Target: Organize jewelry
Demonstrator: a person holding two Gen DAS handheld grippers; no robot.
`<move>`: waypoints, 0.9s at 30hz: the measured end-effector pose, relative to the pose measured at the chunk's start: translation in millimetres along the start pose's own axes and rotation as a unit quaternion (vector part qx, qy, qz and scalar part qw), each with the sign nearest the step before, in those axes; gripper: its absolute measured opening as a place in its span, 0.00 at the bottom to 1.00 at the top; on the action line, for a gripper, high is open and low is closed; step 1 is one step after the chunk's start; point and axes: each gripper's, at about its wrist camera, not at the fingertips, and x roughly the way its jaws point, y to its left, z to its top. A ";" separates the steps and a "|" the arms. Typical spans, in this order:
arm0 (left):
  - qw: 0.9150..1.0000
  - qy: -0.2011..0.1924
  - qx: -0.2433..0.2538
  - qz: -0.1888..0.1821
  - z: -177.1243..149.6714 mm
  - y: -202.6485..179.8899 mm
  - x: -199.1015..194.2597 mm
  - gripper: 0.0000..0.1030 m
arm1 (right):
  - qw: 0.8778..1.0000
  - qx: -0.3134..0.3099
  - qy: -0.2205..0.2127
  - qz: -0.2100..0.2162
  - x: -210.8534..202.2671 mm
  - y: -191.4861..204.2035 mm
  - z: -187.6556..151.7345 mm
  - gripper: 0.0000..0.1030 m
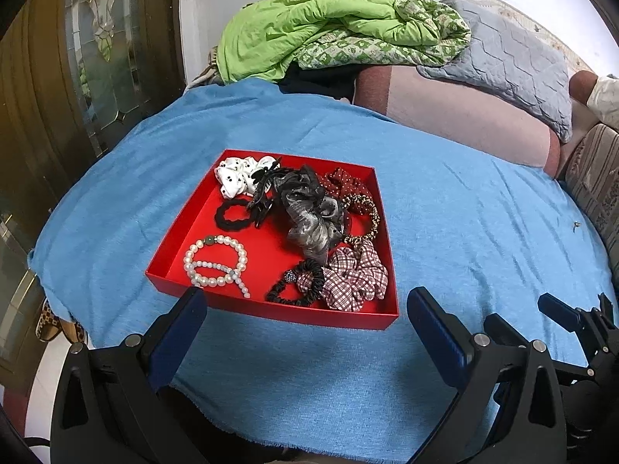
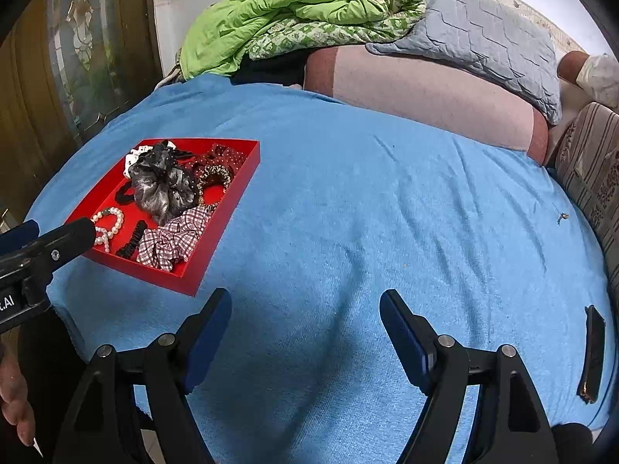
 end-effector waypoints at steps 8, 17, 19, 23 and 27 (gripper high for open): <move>1.000 0.007 0.001 -0.001 -1.0 1.1 6.8 1.00 | 1.000 -0.004 0.007 -0.003 5.3 2.4 -0.2 0.81; 1.000 0.014 -0.003 -0.002 -2.5 6.8 16.7 1.00 | 1.000 -0.013 0.015 -0.007 12.6 10.6 2.0 0.81; 1.000 0.016 -0.006 -0.003 -2.9 9.9 18.8 1.00 | 1.000 -0.017 0.017 -0.008 14.5 13.9 3.3 0.81; 1.000 0.017 -0.012 -0.002 -3.1 17.0 21.9 1.00 | 0.999 -0.024 0.019 -0.009 18.0 20.9 9.2 0.81; 1.000 0.014 -0.019 0.004 -1.9 25.5 22.8 1.00 | 0.999 -0.031 0.011 -0.011 18.2 29.6 15.8 0.81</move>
